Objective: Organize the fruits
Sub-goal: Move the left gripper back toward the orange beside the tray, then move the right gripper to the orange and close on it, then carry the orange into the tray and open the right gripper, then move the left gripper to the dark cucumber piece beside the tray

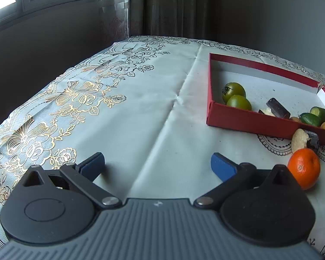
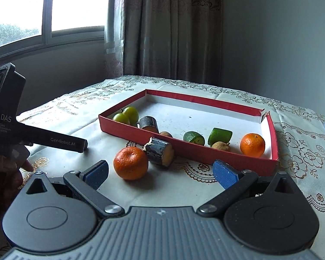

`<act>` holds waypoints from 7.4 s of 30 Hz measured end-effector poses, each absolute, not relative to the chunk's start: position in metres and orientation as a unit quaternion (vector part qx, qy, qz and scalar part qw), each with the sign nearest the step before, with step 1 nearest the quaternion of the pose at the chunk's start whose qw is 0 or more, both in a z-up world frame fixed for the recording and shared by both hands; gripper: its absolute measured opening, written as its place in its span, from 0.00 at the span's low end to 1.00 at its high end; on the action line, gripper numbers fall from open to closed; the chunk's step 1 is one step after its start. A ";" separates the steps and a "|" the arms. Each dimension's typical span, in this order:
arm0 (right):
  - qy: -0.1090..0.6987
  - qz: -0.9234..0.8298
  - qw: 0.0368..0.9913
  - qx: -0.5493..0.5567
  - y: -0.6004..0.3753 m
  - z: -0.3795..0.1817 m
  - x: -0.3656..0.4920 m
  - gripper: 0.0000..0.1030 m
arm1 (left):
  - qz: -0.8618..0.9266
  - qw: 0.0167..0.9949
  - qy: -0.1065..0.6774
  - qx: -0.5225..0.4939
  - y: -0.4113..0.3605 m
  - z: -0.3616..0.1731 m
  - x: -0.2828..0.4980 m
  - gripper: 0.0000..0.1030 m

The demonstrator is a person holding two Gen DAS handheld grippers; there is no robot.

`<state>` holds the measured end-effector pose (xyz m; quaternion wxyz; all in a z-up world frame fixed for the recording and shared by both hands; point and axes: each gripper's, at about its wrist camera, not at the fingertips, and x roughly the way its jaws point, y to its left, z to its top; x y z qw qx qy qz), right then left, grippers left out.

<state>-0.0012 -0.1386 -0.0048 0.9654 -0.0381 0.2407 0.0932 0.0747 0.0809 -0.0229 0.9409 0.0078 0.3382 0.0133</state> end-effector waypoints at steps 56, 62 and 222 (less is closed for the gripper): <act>0.319 0.096 0.943 -0.011 -0.103 -0.027 0.048 0.43 | 0.014 0.941 0.338 0.000 0.082 -0.023 0.072 1.00; 0.316 0.100 0.943 -0.003 -0.106 -0.026 0.047 0.42 | 0.014 0.941 0.338 0.001 0.083 -0.022 0.072 1.00; 0.305 0.018 0.943 0.133 -0.294 -0.028 0.017 0.97 | -0.084 0.938 0.326 0.082 -0.072 -0.017 0.070 0.93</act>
